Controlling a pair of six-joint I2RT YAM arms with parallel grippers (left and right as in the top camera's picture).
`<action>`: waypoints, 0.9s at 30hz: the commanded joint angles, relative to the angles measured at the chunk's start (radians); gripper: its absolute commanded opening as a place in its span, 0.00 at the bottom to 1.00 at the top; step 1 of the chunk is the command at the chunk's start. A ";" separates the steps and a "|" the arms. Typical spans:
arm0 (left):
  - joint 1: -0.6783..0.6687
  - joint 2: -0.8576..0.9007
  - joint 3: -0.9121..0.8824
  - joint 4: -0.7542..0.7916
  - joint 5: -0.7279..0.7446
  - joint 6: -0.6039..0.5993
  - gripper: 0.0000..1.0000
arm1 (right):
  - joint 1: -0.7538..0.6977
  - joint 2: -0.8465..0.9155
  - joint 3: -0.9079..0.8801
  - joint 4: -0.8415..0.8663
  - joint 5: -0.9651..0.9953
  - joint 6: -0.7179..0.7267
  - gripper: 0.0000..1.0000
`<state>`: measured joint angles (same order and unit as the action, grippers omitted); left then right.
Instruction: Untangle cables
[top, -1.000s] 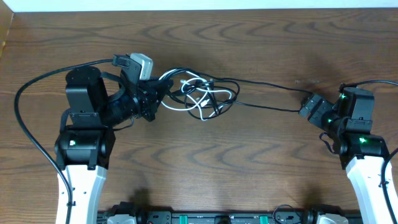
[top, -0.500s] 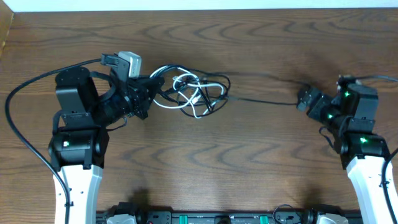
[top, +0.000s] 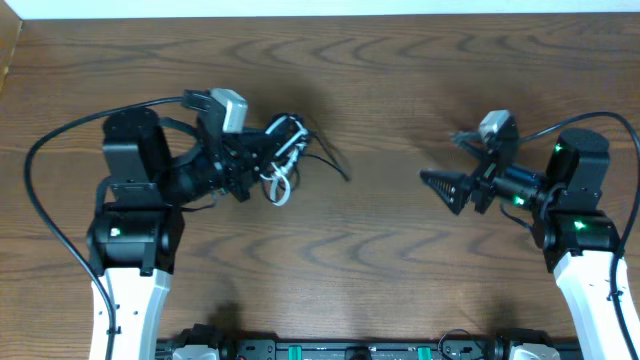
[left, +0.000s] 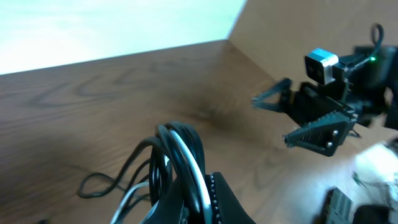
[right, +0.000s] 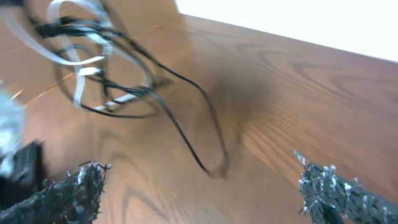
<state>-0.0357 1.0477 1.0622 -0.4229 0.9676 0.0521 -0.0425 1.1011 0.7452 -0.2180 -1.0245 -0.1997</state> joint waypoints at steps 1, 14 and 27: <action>-0.061 -0.016 0.028 0.010 0.039 -0.004 0.07 | 0.049 -0.001 0.009 0.002 -0.119 -0.167 0.99; -0.241 -0.002 0.028 0.105 0.038 -0.004 0.08 | 0.213 -0.001 0.009 0.020 -0.118 -0.385 0.99; -0.399 0.071 0.028 0.170 0.038 -0.005 0.08 | 0.227 -0.001 0.009 0.050 -0.118 -0.385 0.47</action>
<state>-0.4095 1.1091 1.0622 -0.2775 0.9825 0.0490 0.1772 1.1011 0.7452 -0.1650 -1.1286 -0.5770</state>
